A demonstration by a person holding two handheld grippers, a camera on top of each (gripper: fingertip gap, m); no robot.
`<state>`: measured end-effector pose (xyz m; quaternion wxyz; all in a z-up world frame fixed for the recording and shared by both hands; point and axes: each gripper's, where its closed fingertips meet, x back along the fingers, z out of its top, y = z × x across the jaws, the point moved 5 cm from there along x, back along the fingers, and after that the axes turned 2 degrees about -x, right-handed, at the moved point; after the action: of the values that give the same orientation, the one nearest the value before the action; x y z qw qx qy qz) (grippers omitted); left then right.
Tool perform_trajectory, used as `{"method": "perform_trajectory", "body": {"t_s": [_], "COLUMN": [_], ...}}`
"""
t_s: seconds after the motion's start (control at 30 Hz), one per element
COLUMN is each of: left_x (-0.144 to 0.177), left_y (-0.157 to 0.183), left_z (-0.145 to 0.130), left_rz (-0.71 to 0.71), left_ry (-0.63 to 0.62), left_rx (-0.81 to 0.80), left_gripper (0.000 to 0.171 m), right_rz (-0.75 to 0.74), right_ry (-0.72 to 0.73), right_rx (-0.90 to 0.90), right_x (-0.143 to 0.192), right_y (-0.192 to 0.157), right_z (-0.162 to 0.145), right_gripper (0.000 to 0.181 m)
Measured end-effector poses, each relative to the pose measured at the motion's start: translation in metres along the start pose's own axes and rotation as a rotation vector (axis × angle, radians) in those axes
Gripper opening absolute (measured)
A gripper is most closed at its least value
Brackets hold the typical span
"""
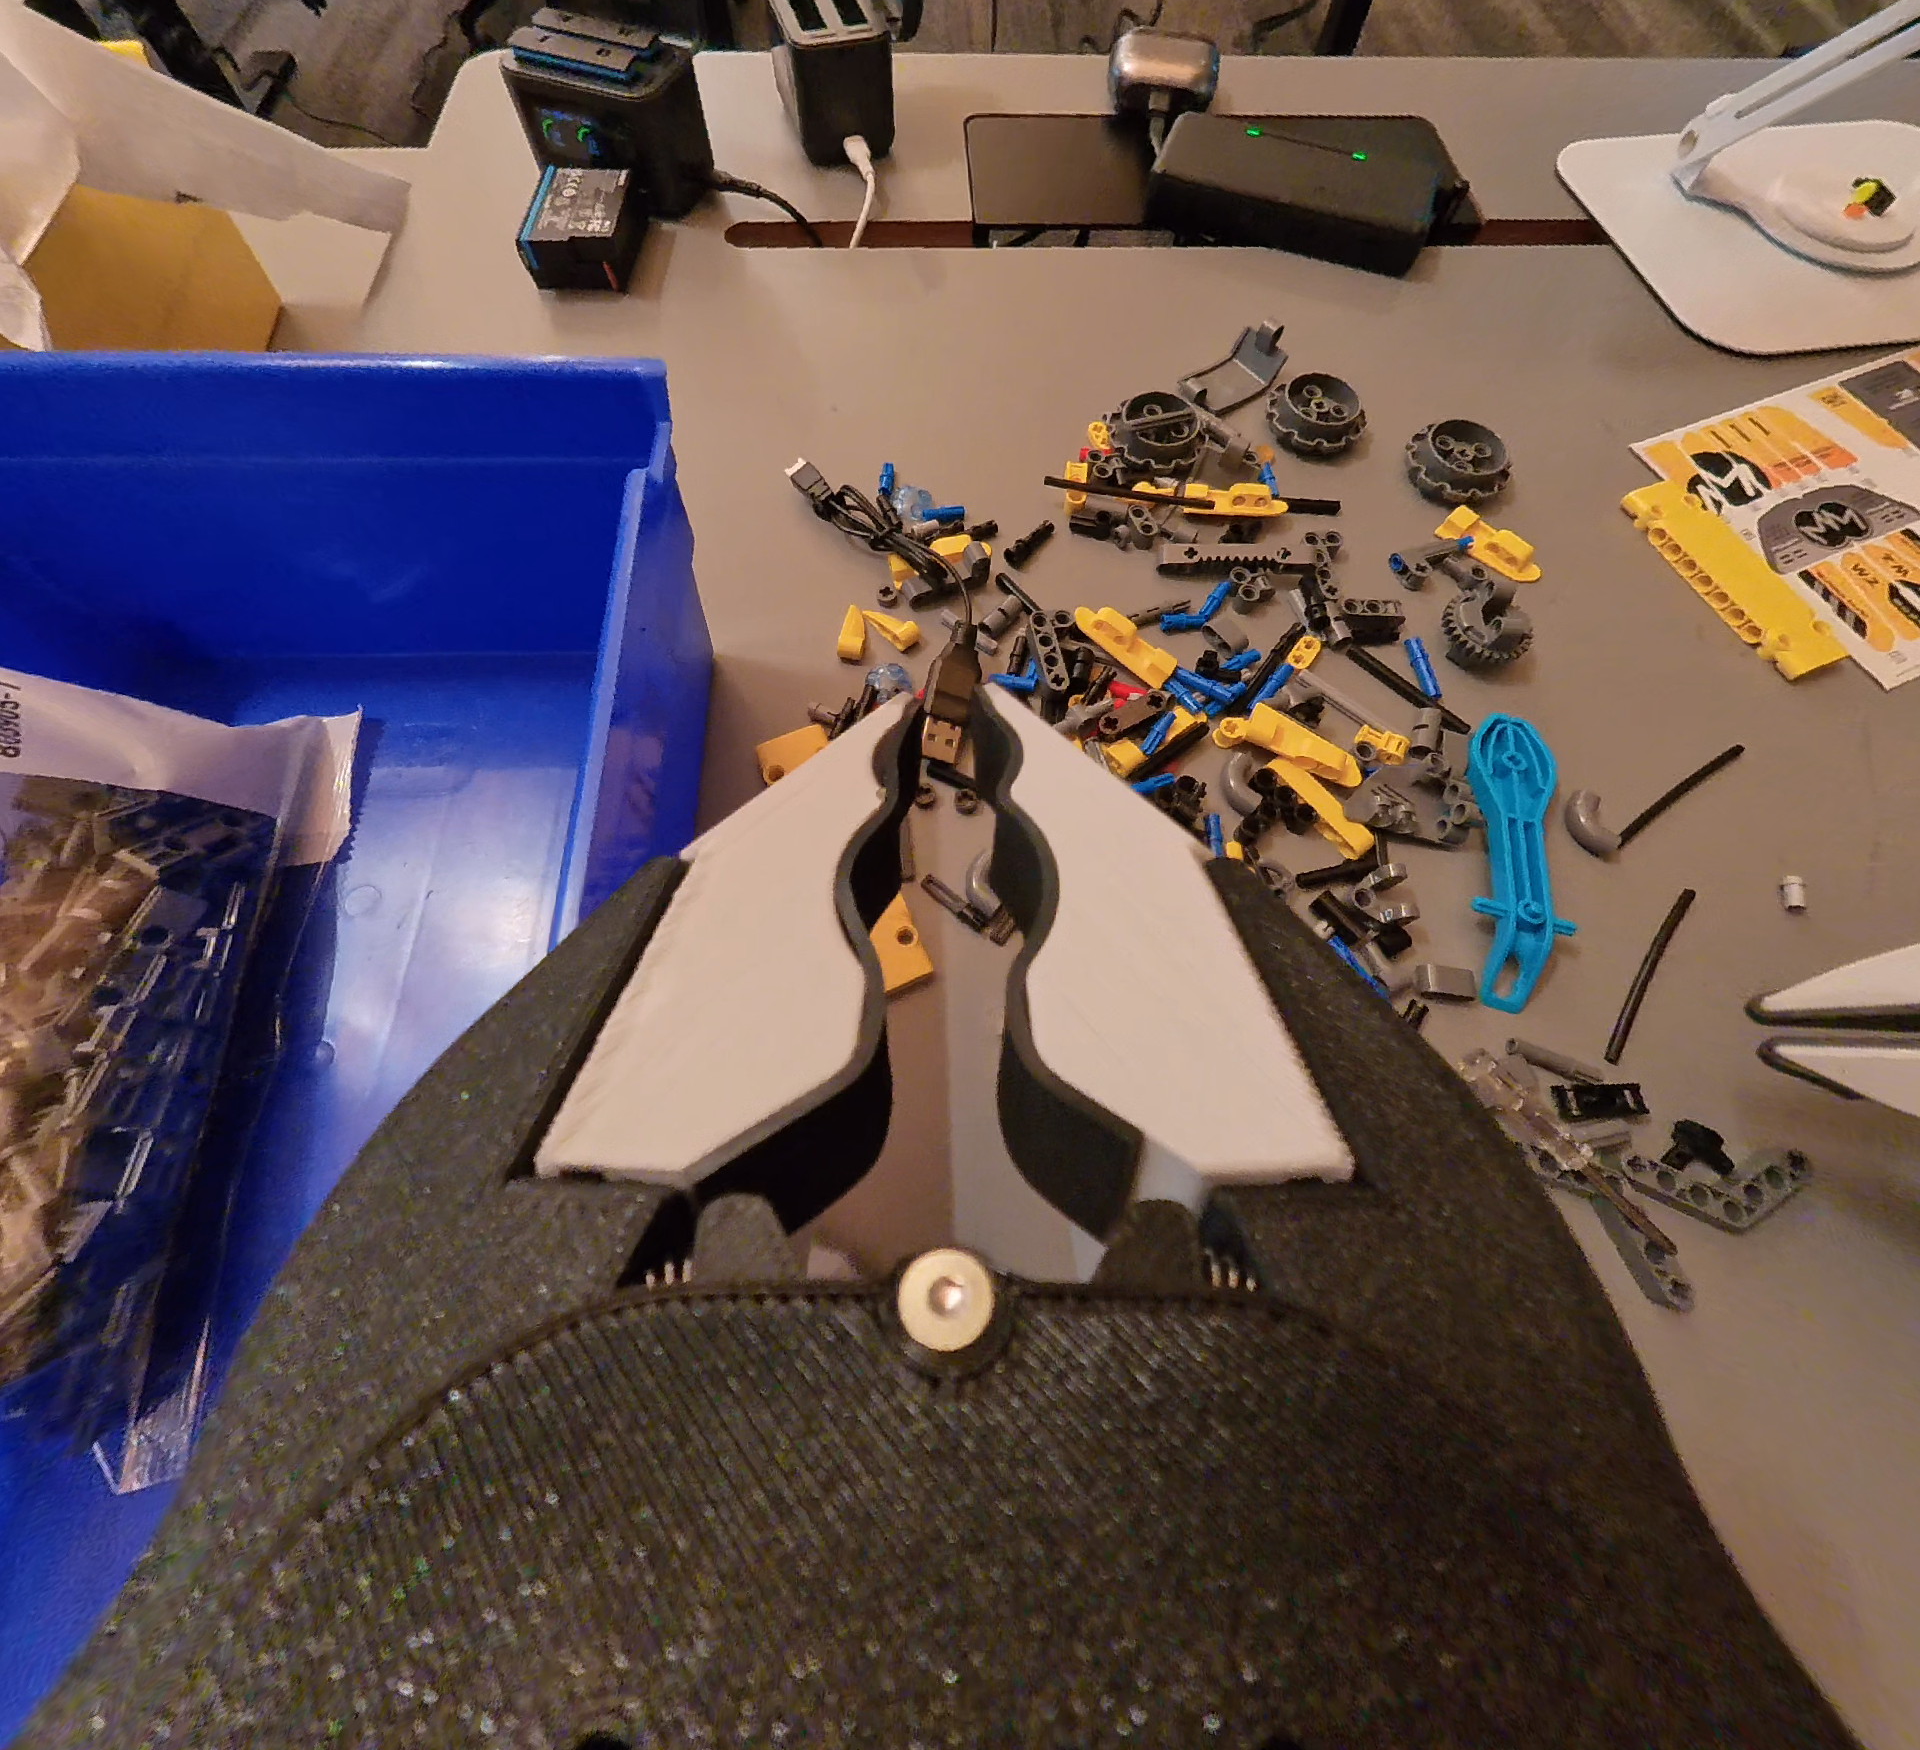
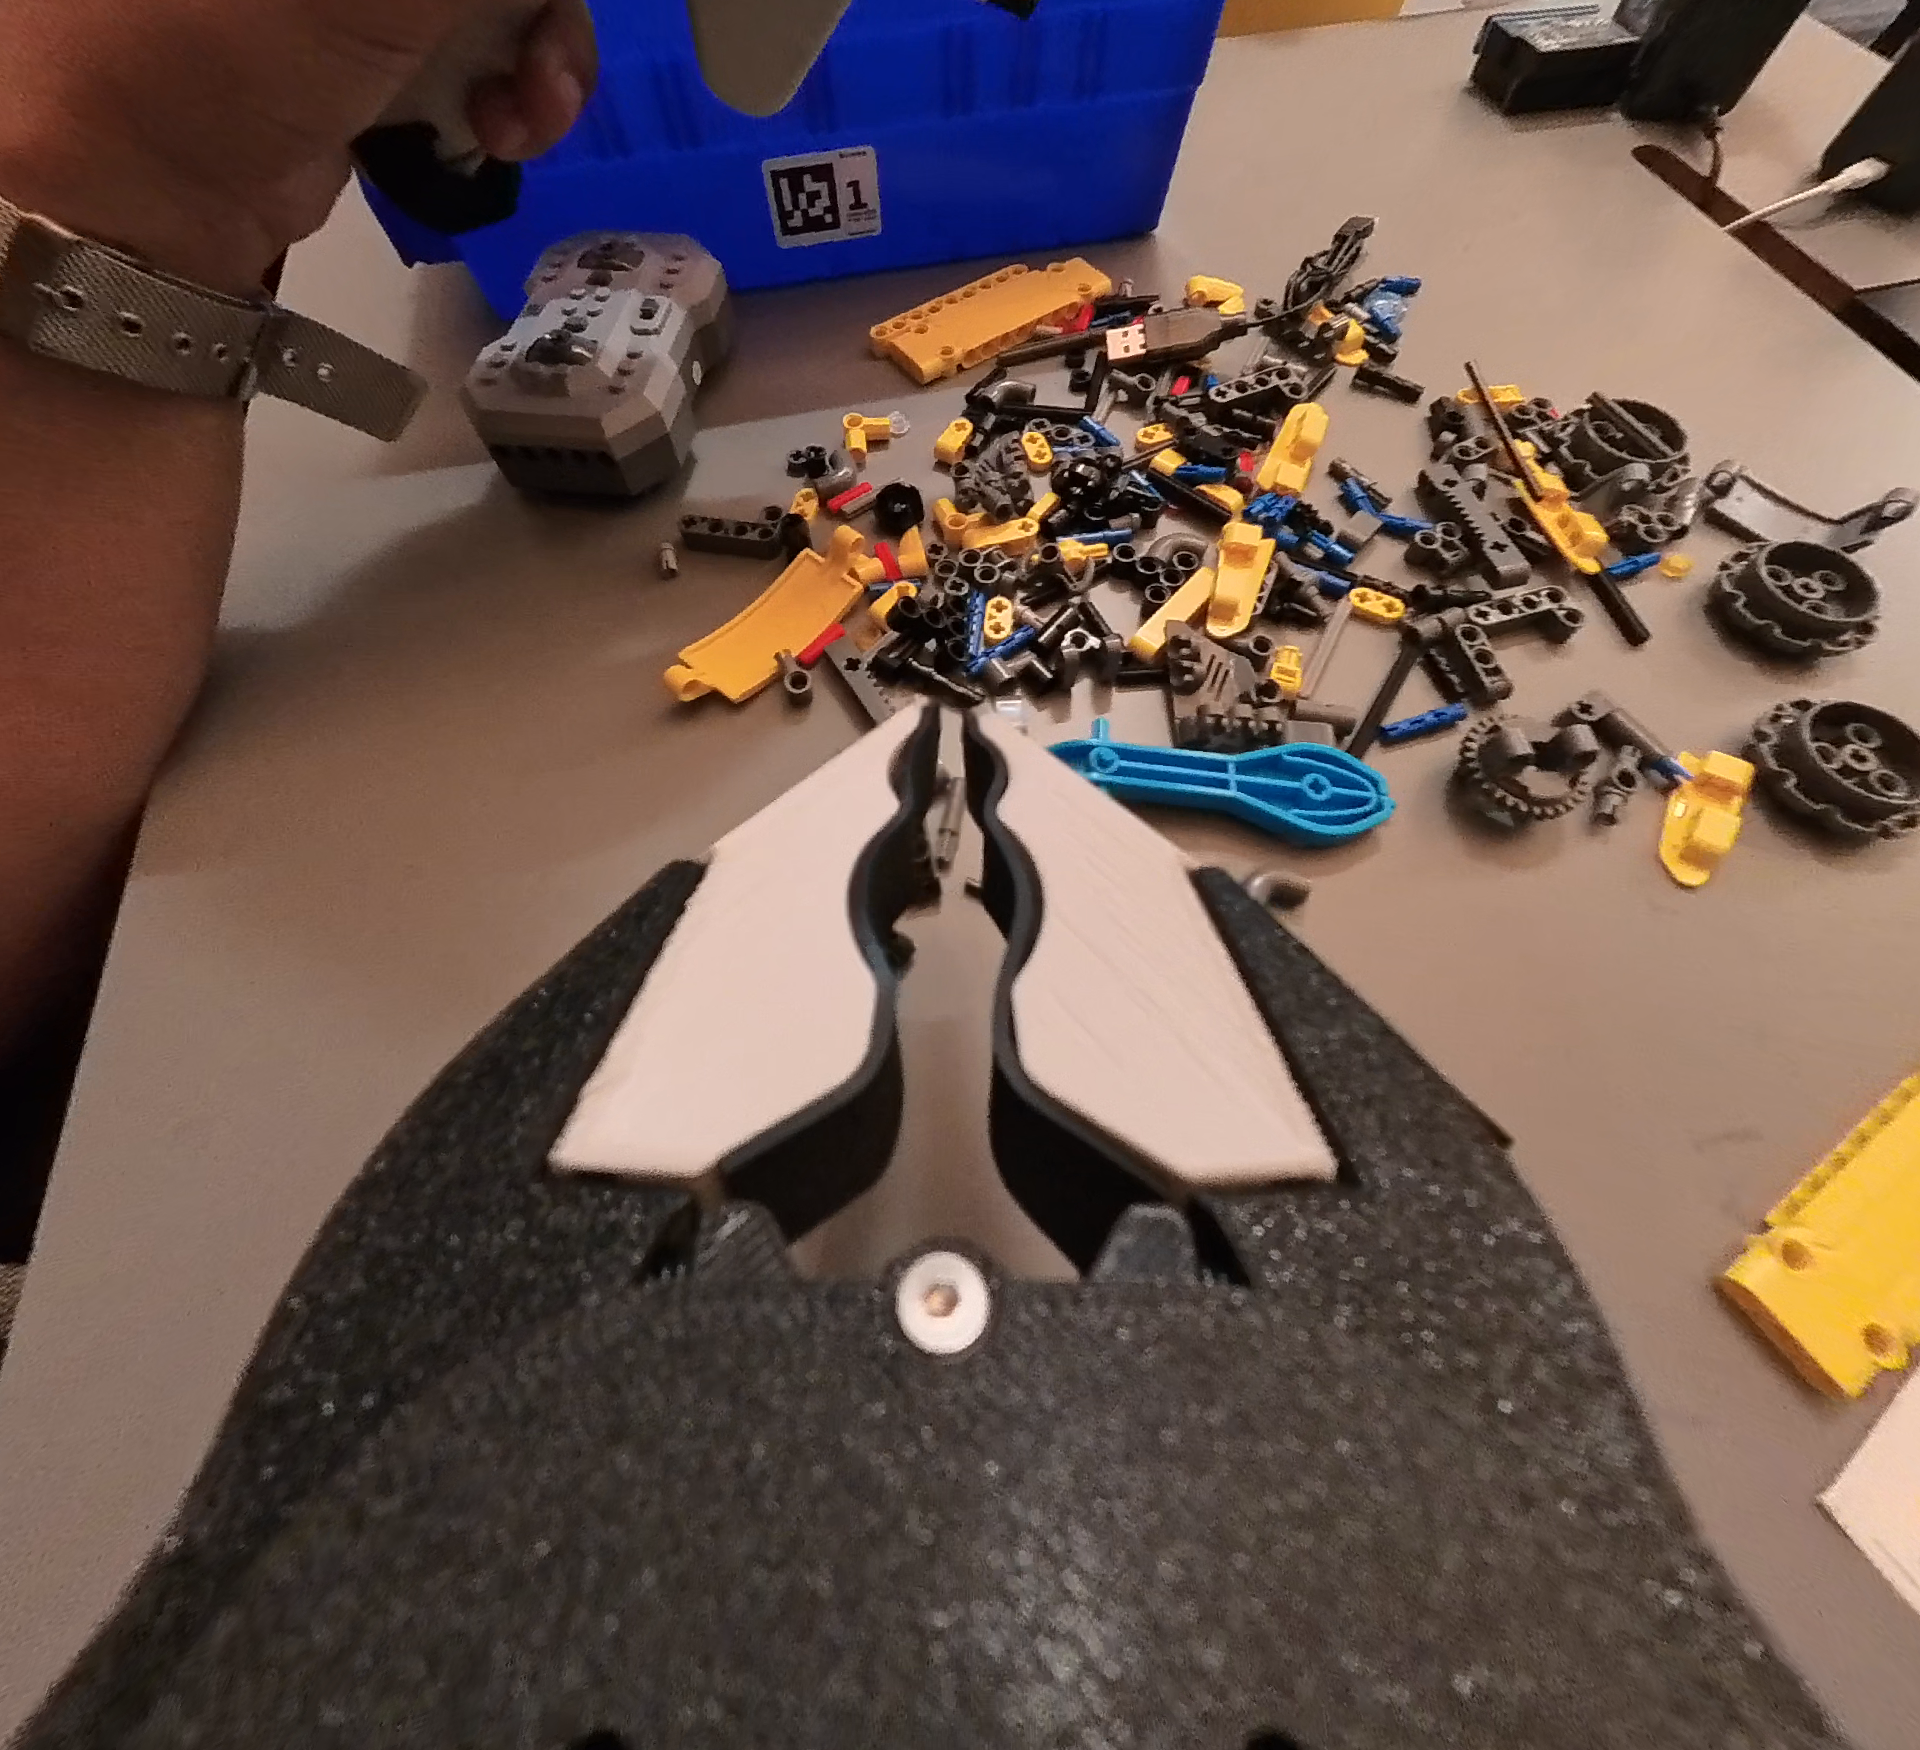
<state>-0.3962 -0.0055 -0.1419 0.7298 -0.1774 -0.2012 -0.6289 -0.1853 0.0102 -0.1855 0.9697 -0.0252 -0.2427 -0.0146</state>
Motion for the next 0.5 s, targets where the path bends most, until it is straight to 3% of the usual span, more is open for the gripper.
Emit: {"method": "perform_trajectory", "body": {"t_s": [0.5], "left_x": [0.0057], "left_y": [-0.0034], "left_z": [0.0034], "left_rz": [0.05], "left_ry": [0.011], "left_rx": [-0.01], "left_gripper": [0.01], "right_rz": [0.01], "right_ry": [-0.013], "right_rx": [-0.005], "right_x": [-0.0028], "right_y": [-0.0005], "right_z": [-0.0043], "right_gripper": [0.008]}}
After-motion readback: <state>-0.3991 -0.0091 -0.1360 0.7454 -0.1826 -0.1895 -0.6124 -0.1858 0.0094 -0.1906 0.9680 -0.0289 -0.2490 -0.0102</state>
